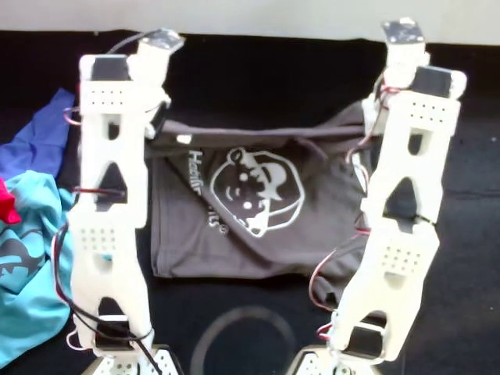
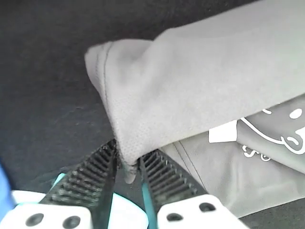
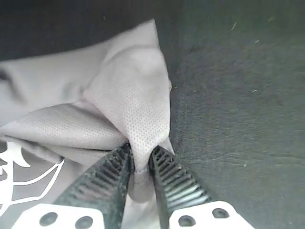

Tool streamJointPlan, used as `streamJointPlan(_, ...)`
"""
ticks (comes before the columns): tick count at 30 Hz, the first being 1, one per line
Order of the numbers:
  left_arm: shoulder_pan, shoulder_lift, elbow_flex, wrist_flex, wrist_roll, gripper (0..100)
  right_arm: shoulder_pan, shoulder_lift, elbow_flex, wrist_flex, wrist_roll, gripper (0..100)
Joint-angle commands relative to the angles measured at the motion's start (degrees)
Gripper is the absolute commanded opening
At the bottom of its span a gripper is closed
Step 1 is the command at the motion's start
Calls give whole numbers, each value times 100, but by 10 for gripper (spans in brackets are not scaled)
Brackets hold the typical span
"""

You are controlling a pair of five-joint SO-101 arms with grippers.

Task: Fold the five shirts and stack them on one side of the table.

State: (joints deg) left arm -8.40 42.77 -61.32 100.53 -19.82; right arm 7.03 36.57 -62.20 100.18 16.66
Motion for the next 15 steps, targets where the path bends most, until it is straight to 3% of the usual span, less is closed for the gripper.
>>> streamJointPlan(1,-154,-1103,541,88,-26,8,215,-752,198,92,53,6)
streamJointPlan(10,75,-3477,4180,79,-53,8,242,-2923,3969,84,774,6)
streamJointPlan(15,312,-4268,5771,79,-431,8,699,-4224,5886,66,1371,6)
